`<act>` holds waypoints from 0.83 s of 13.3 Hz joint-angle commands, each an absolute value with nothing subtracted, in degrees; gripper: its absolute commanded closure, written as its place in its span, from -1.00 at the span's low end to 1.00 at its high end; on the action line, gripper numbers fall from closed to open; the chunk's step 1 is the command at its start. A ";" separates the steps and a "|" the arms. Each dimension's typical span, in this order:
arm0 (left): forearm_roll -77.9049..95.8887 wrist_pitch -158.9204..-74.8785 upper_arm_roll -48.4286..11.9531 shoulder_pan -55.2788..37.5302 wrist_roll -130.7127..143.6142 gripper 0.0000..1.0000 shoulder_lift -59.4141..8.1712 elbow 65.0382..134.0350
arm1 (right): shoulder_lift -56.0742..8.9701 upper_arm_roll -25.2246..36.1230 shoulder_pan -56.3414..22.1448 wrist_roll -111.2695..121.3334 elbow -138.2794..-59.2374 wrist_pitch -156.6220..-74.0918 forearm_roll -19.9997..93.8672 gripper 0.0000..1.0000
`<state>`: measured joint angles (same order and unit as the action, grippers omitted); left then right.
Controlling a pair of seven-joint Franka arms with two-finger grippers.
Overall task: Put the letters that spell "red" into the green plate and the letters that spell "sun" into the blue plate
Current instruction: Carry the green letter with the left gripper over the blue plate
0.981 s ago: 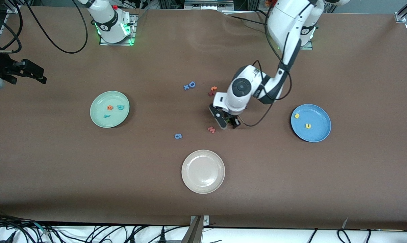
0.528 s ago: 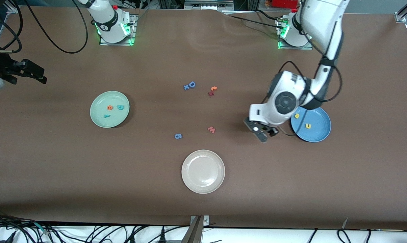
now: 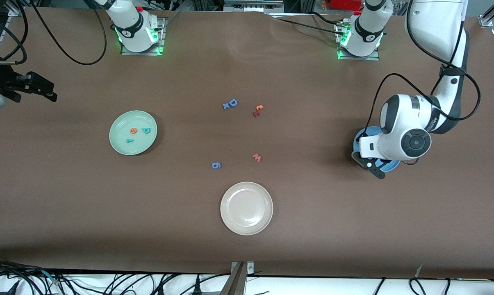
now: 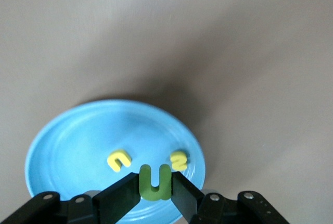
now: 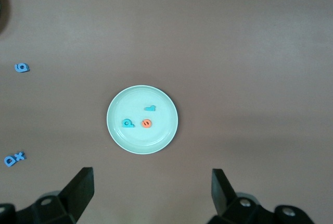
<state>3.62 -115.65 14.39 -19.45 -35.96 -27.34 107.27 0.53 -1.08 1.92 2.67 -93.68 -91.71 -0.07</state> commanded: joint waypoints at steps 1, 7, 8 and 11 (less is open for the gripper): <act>3.34 -118.20 14.24 -17.15 -36.21 0.94 -29.26 108.98 | 0.26 -0.53 1.23 2.55 -92.81 -90.97 -0.26 -1.00; 3.34 -126.56 14.15 -13.71 -36.47 0.92 -33.31 111.45 | 0.26 -0.44 1.32 2.72 -92.90 -90.97 -0.18 -1.00; 3.34 -126.56 14.15 -13.45 -36.47 0.93 -33.31 111.45 | 0.26 -0.44 1.32 2.81 -92.81 -91.05 -0.26 -1.00; 3.34 -126.56 14.15 -13.18 -37.17 0.92 -33.22 111.45 | 0.26 -0.53 1.23 2.81 -92.90 -91.05 -0.26 -1.00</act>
<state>3.62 -125.67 14.38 -13.77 -35.96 -32.92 111.28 0.52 -0.99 1.90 2.67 -93.68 -91.69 -0.07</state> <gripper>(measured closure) 0.670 0.000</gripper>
